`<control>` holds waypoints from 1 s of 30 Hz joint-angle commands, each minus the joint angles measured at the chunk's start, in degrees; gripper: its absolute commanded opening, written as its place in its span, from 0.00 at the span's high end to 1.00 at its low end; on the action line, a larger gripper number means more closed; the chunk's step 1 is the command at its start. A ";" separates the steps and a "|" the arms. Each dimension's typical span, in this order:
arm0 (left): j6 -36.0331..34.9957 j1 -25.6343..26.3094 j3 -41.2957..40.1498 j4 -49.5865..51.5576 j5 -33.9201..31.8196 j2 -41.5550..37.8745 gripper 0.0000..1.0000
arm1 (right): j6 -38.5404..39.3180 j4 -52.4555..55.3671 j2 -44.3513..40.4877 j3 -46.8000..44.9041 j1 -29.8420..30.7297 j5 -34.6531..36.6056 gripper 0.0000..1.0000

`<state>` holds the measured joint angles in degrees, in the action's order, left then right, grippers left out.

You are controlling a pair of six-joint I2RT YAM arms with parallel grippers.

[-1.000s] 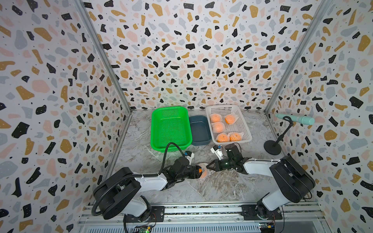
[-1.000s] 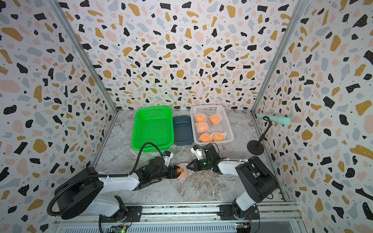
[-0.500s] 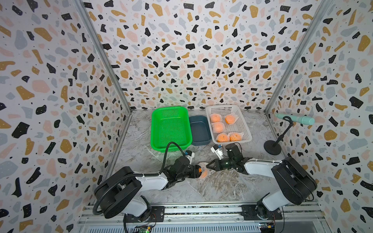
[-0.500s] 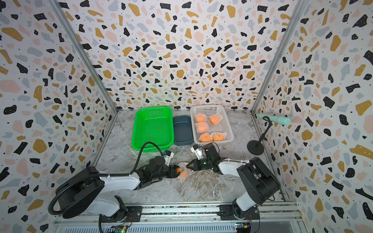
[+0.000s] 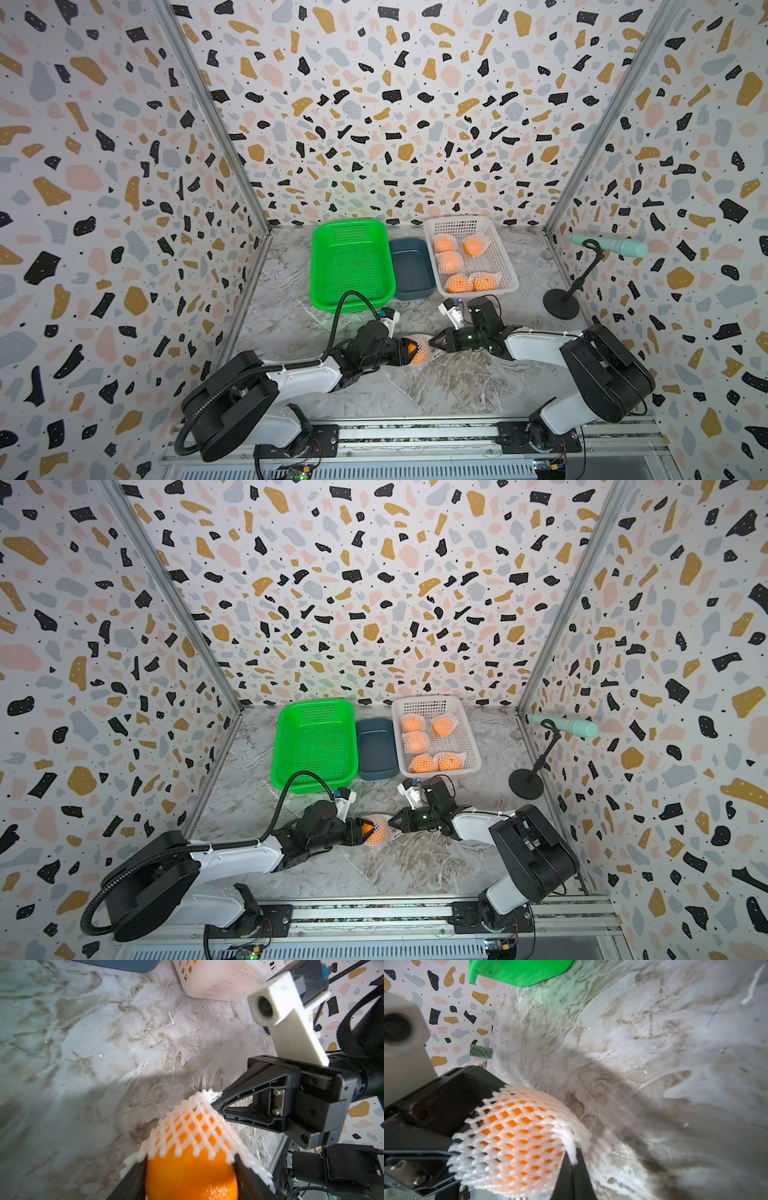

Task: Remove foam nets from oranges
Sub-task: Remove the foam net from the orange.

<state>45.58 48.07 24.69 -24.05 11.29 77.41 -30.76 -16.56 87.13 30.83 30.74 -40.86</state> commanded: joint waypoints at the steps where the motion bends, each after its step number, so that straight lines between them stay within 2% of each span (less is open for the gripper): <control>1: -1.63 0.13 1.68 1.03 -0.87 -0.95 0.42 | 0.53 1.35 -2.43 -0.32 -0.59 0.64 1.00; 30: -3.53 -3.32 0.19 4.38 -0.68 -7.11 0.42 | 1.81 8.45 -5.67 0.28 -3.23 9.67 1.00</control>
<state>43.05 45.30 25.12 -19.97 10.63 70.94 -29.47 -10.28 84.18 30.74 28.51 -33.52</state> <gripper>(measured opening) 0.596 0.045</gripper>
